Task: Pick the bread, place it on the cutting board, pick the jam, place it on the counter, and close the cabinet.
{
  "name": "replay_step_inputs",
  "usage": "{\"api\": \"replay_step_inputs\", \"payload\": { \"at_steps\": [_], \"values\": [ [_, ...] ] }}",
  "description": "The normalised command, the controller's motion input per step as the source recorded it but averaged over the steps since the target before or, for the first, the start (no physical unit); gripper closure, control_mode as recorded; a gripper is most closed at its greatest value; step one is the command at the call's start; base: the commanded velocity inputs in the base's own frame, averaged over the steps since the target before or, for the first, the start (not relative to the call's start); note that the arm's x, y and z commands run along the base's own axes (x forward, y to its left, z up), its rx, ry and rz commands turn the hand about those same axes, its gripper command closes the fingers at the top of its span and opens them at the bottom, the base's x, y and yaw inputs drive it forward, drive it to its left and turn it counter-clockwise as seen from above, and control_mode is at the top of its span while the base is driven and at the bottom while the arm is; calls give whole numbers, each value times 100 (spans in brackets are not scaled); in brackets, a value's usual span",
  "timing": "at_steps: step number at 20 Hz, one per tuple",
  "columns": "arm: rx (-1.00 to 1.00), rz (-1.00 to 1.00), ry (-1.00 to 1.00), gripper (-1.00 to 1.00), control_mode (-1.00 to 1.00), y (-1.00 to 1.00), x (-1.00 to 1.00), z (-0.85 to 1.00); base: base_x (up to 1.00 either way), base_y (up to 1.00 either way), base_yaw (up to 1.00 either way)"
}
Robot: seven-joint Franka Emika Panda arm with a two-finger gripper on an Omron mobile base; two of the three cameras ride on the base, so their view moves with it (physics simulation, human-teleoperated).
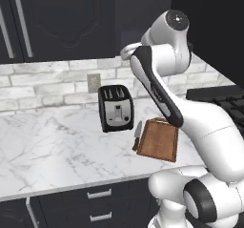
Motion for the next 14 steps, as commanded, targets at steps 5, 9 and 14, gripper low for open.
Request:
{"api": "replay_step_inputs", "payload": {
  "at_steps": [5,9,14],
  "values": [
    [4,-11,2,100,-100,29,-33,-13,0,0,0],
    [0,-10,0,100,-100,25,-14,-19,0,0,0],
    [0,-10,0,100,-100,26,0,-27,0,0,0]
  ]
}}
